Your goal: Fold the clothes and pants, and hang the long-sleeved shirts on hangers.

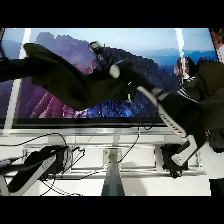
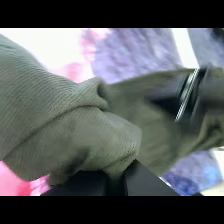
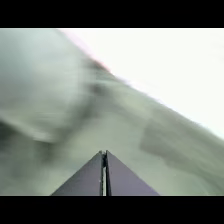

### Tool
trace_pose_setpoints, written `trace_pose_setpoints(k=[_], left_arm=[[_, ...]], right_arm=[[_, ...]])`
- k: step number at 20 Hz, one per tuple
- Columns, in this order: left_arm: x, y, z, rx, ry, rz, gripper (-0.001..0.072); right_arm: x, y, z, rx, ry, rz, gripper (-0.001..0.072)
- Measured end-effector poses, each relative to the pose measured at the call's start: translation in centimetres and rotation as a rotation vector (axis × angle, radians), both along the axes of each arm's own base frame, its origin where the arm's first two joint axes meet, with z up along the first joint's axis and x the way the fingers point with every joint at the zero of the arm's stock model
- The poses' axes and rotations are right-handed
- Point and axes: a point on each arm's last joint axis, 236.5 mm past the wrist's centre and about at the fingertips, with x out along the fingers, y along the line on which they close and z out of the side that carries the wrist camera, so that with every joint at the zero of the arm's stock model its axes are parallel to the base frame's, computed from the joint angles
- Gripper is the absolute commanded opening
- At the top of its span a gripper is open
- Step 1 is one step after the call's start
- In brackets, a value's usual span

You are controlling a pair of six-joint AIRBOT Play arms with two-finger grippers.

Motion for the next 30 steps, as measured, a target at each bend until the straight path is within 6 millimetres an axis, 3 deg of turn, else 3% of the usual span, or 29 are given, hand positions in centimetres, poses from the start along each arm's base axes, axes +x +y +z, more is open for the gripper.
trace_pose_setpoints(k=[2, 4, 6, 9, 10, 12, 13, 15, 17, 20, 24, 26, 27, 28, 29, 30], left_arm=[[1.7, -4.1, -1.3, -0.048, 0.002, -0.062, 0.0016], [3.6, -9.6, -2.7, -0.093, -0.029, -0.113, 0.0016], [5.4, -14.9, -4.3, -0.122, -0.087, -0.132, 0.0016], [6.5, -22.2, -7.5, -0.135, -0.164, -0.148, 0.0020], [6.4, -24.2, -8.6, -0.135, -0.181, -0.154, 0.0099], [5.7, -27.6, -10.7, -0.131, -0.207, -0.169, 0.0656], [5.3, -28.7, -11.6, -0.127, -0.211, -0.178, 0.0706], [4.9, -30.0, -12.7, -0.121, -0.224, -0.183, 0.0705], [5.1, -30.0, -12.9, -0.119, -0.230, -0.175, 0.0705], [6.3, -27.8, -12.5, -0.112, -0.205, -0.155, 0.0705], [7.4, -21.7, -12.4, -0.021, -0.126, -0.174, 0.0704], [7.6, -17.6, -12.9, 0.048, -0.070, -0.177, 0.0698], [7.6, -15.5, -13.3, 0.077, -0.035, -0.171, 0.0668], [7.6, -13.7, -13.6, 0.097, -0.005, -0.160, 0.0562], [7.6, -12.1, -14.0, 0.113, 0.025, -0.148, 0.0383], [7.8, -10.7, -14.3, 0.126, 0.044, -0.134, 0.0205]], right_arm=[[2.5, -6.6, 2.0, -0.042, 0.011, -0.089, 0.0026], [3.9, -12.9, 4.1, -0.066, 0.021, -0.183, 0.0027], [4.6, -18.5, 6.3, -0.076, 0.027, -0.271, 0.0027], [4.6, -25.1, 8.6, -0.087, 0.036, -0.378, 0.0027], [4.5, -26.6, 9.0, -0.090, 0.041, -0.404, 0.0027], [4.2, -28.9, 9.4, -0.094, 0.055, -0.443, 0.0027], [4.1, -29.7, 9.4, -0.096, 0.061, -0.457, 0.0027], [3.9, -31.0, 9.5, -0.103, 0.066, -0.476, 0.0028], [3.9, -31.8, 9.5, -0.122, 0.061, -0.475, 0.0028], [4.0, -33.4, 9.0, -0.183, 0.049, -0.465, 0.0026], [3.5, -36.7, 6.4, -0.229, 0.112, -0.495, 0.0026], [2.4, -36.8, 3.9, -0.180, 0.211, -0.485, 0.0044], [1.6, -36.1, 2.6, -0.129, 0.273, -0.465, 0.0244], [0.9, -34.9, 1.6, -0.055, 0.333, -0.441, 0.0568], [0.5, -33.4, 1.0, 0.026, 0.382, -0.418, 0.0714], [0.3, -31.9, 0.9, 0.095, 0.413, -0.397, 0.0713]])
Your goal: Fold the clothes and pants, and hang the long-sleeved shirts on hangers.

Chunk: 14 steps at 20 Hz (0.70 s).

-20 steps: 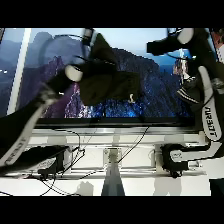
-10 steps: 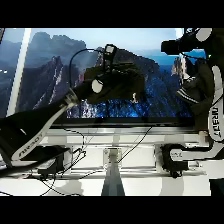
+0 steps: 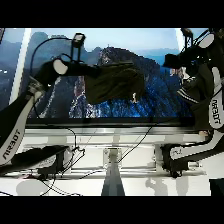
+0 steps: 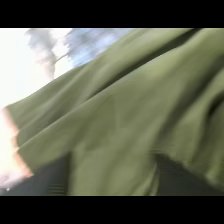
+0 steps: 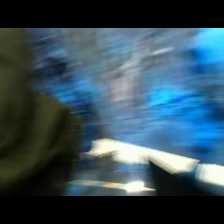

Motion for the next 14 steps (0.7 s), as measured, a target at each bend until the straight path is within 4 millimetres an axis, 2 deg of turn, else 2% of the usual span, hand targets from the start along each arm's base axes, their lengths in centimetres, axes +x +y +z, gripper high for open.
trace_pose_setpoints(k=[1, 3, 6, 8, 11, 14], left_arm=[[0.1, 0.9, -0.3, 0.009, 0.015, 0.010, 0.0119], [0.0, 1.8, -1.3, 0.023, 0.045, 0.018, 0.0051], [-0.5, 1.3, -2.9, 0.039, 0.086, -0.003, 0.0047], [-1.1, 0.3, -3.8, 0.048, 0.108, -0.030, 0.0047], [-2.2, -1.3, -4.6, 0.058, 0.129, -0.075, 0.0047], [-3.5, -3.2, -4.9, 0.066, 0.141, -0.125, 0.0047]], right_arm=[[0.0, 1.7, 0.2, 0.074, 0.004, 0.007, 0.0713], [0.6, 4.9, 0.8, 0.161, -0.020, 0.019, 0.0713], [1.9, 9.4, 1.3, 0.207, -0.081, 0.037, 0.0710], [1.7, 11.9, 1.0, 0.181, -0.097, 0.073, 0.0703], [-0.2, 13.0, -1.2, 0.054, -0.045, 0.144, 0.0703], [-2.4, 11.2, -3.3, -0.095, 0.042, 0.189, 0.0702]])
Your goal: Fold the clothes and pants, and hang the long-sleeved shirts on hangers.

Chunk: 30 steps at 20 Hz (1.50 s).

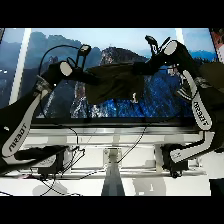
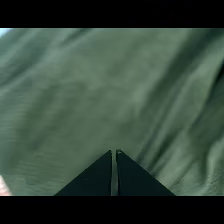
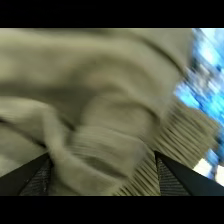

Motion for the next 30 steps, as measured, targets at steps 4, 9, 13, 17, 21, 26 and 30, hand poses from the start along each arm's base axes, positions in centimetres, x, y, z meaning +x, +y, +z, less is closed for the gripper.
trace_pose_setpoints(k=[4, 9, 13, 17, 21, 26, 30], left_arm=[[-1.6, -2.5, -0.1, 0.002, 0.004, -0.064, 0.0047], [-3.1, -4.6, -0.1, 0.001, 0.001, -0.118, 0.0047], [-3.4, -5.1, -0.1, 0.000, -0.004, -0.130, 0.0047], [-3.4, -5.2, -0.1, 0.000, -0.005, -0.133, 0.0047], [-3.4, -5.3, -0.1, 0.001, -0.005, -0.134, 0.0047], [-3.4, -5.3, -0.1, 0.001, -0.005, -0.134, 0.0047], [-3.4, -5.3, -0.1, 0.001, -0.005, -0.134, 0.0047]], right_arm=[[-2.5, -3.3, -1.3, -0.121, 0.119, -0.001, 0.0703], [-4.3, -3.7, -3.1, -0.107, 0.214, -0.079, 0.0631], [-5.0, -1.4, -6.0, 0.025, 0.259, -0.228, 0.0486], [-5.3, -0.7, -7.5, 0.071, 0.271, -0.307, 0.0717], [-4.8, -2.2, -8.2, 0.054, 0.256, -0.361, 0.0714], [-4.2, -5.0, -8.5, 0.080, 0.292, -0.483, 0.0687], [-4.4, -2.7, -9.1, 0.184, 0.354, -0.479, 0.0642]])
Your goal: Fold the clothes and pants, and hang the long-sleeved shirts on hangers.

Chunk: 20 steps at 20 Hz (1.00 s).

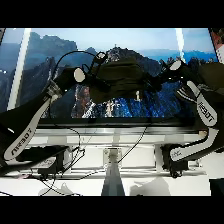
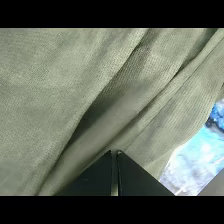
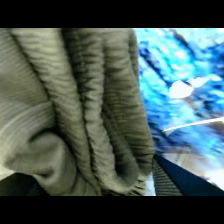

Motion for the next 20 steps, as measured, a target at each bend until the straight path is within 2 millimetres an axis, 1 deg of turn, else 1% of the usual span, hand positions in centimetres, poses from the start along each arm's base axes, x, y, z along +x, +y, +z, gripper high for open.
trace_pose_setpoints(k=[1, 2, 3, 4, 5, 6, 7, 10, 12, 14, 15, 17, 19, 20], left_arm=[[0.0, 0.0, 0.0, 0.000, 0.000, 0.000, 0.0047], [0.0, 0.0, 0.0, 0.000, 0.000, 0.000, 0.0047], [0.0, 0.0, 0.0, 0.000, 0.000, 0.000, 0.0047], [0.0, 0.0, 0.0, 0.000, 0.000, 0.000, 0.0047], [0.0, 0.0, 0.0, 0.000, 0.000, 0.000, 0.0047], [0.0, 0.0, 0.0, 0.000, 0.000, 0.000, 0.0047], [0.0, 0.0, 0.0, 0.000, 0.001, 0.000, 0.0047], [0.0, 0.1, 0.0, 0.003, -0.001, -0.001, 0.0047], [0.1, 0.3, -0.1, 0.011, -0.006, -0.002, 0.0047], [0.4, 0.7, 0.1, 0.018, -0.016, 0.002, 0.0047], [0.6, 1.0, 0.4, 0.016, -0.023, 0.008, 0.0047], [1.1, 1.6, 1.5, 0.009, -0.047, 0.022, 0.0047], [1.6, 2.4, 3.0, -0.004, -0.077, 0.040, 0.0046], [1.9, 2.7, 3.9, -0.012, -0.095, 0.050, 0.0047]], right_arm=[[0.3, 1.6, 0.3, 0.057, -0.020, 0.015, 0.0642], [0.6, 3.1, 0.6, 0.101, -0.055, 0.044, 0.0606], [1.1, 4.4, 1.1, 0.137, -0.102, 0.073, 0.0510], [1.9, 5.6, 1.6, 0.166, -0.157, 0.094, 0.0390], [2.6, 6.8, 2.2, 0.186, -0.210, 0.115, 0.0260], [3.4, 8.1, 3.3, 0.219, -0.257, 0.123, 0.0086], [4.3, 9.1, 4.1, 0.234, -0.304, 0.121, 0.0026], [6.1, 11.2, 6.5, 0.266, -0.415, 0.156, 0.0027], [7.2, 11.8, 8.3, 0.277, -0.486, 0.181, 0.0026], [8.6, 11.8, 10.7, 0.281, -0.561, 0.191, 0.0026], [9.3, 11.4, 12.0, 0.276, -0.598, 0.194, 0.0026], [10.6, 9.7, 14.6, 0.242, -0.674, 0.191, 0.0025], [11.6, 7.0, 17.1, 0.188, -0.737, 0.177, 0.0026], [11.9, 5.2, 18.4, 0.151, -0.759, 0.160, 0.0025]])
